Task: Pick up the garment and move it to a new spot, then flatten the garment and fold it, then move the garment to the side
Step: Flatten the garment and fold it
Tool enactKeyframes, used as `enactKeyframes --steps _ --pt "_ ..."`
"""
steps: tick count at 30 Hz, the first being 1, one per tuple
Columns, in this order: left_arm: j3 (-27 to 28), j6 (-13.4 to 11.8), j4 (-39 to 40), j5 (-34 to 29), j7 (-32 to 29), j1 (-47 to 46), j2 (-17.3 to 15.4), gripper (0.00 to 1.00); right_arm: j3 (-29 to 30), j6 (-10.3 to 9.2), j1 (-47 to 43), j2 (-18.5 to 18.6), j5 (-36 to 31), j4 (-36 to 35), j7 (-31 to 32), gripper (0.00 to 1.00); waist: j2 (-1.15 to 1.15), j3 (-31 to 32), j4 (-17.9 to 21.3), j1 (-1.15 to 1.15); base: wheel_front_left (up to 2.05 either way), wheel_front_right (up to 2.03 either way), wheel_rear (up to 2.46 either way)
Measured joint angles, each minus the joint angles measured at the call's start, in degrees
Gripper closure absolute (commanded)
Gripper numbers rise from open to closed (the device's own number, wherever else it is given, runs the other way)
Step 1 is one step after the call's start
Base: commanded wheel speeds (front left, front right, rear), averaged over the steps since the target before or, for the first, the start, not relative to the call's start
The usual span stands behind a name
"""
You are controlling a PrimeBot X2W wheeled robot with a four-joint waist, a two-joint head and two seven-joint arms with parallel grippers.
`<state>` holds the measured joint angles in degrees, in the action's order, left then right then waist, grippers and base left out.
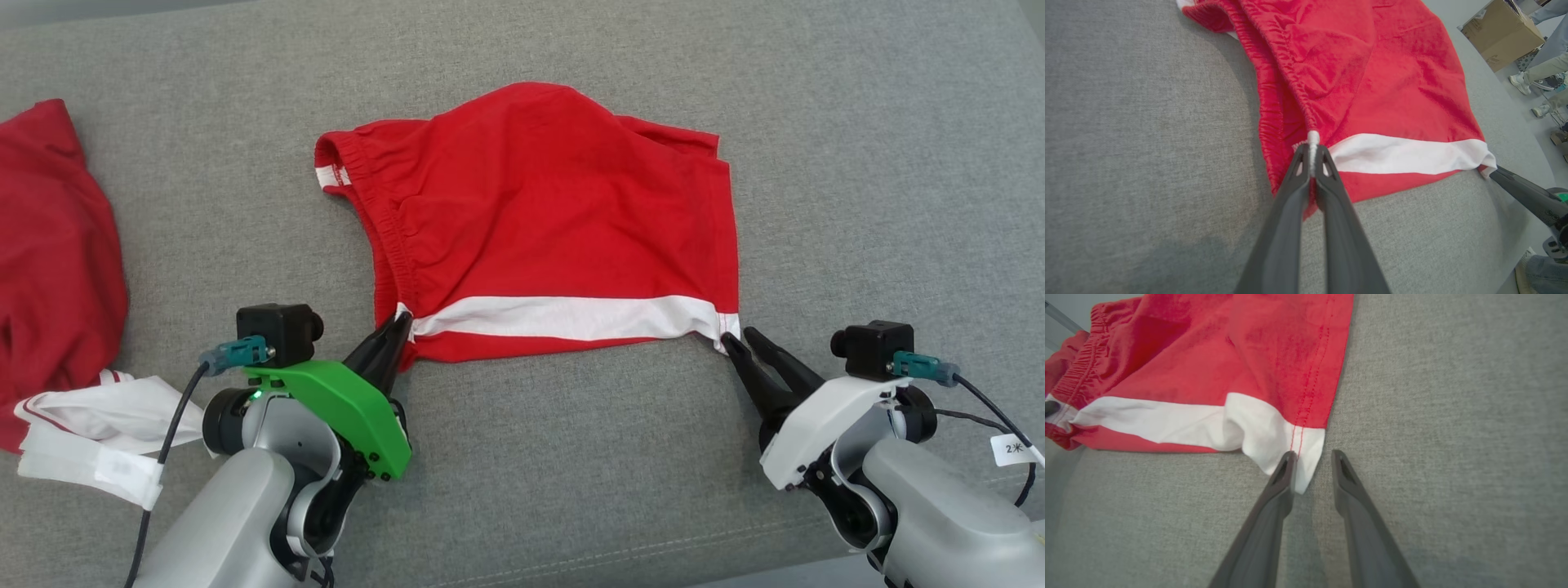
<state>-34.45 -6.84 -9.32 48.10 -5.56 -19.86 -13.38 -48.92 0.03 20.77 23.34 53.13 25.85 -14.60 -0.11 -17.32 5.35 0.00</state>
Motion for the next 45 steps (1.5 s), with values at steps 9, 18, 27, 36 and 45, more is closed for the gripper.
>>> enactKeyframes --steps 9,18,27,36,45 --pt "0.35 -0.01 0.23 -0.08 -0.02 0.00 0.25 1.00 -0.22 1.23 0.83 -1.36 0.66 1.77 0.00 0.75 0.00 -0.03 -0.15 0.00 0.00 0.00 0.00" --pt "0.92 -0.24 0.29 -0.08 -0.01 0.01 0.58 1.00 -0.26 2.48 1.24 -1.76 1.26 2.85 0.01 1.00 0.00 0.15 -0.44 0.00 0.00 0.00 0.00" --pt "3.99 -0.21 3.64 0.66 0.92 -1.10 1.21 1.00 2.46 5.01 8.13 0.73 0.49 -3.14 0.10 1.00 0.00 1.87 -0.44 0.00 0.00 0.00 0.00" --pt "10.21 0.78 11.92 4.85 1.13 -6.41 0.18 1.00 9.04 6.08 14.20 9.90 3.12 -12.44 0.09 1.00 0.00 5.49 -0.49 0.00 0.00 0.00 0.00" --pt "16.23 0.79 20.68 12.18 -1.55 -6.58 -1.79 1.00 10.61 6.62 13.74 13.16 10.09 -23.87 3.03 1.00 0.00 9.68 -0.62 0.00 0.00 0.00 0.00"
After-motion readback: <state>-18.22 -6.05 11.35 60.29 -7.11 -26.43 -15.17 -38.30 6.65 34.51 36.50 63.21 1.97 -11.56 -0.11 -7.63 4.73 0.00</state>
